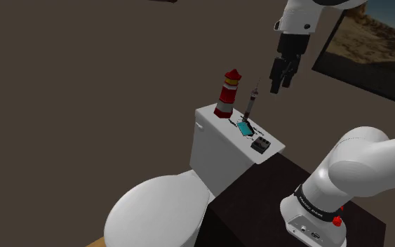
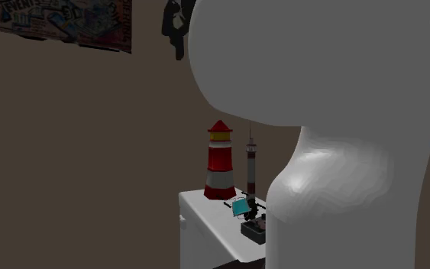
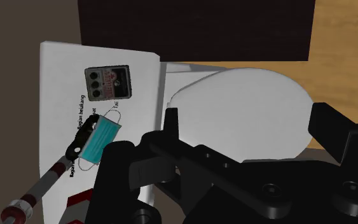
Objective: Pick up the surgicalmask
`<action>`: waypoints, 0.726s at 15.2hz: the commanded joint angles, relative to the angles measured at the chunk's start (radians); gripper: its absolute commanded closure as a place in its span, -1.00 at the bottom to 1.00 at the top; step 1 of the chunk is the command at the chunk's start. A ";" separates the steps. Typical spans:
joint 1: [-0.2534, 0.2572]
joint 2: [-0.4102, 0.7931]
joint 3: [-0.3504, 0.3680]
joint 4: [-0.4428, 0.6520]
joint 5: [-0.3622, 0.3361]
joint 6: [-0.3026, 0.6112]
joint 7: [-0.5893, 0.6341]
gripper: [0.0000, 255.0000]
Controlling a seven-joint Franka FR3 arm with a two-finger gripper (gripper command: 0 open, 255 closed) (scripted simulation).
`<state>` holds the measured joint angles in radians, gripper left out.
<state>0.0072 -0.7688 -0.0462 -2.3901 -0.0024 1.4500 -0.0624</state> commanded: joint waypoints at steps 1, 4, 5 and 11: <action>0.000 0.000 0.000 0.000 0.000 0.000 0.000 -1.00; -0.002 0.000 -0.028 -0.087 -0.050 0.106 -0.066 -1.00; -0.003 0.004 -0.038 -0.113 -0.067 0.143 -0.087 -1.00; -0.017 0.067 -0.105 -0.243 -0.171 0.383 -0.205 -1.00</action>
<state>-0.0060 -0.7176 -0.1373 -2.6087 -0.1538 1.7802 -0.2454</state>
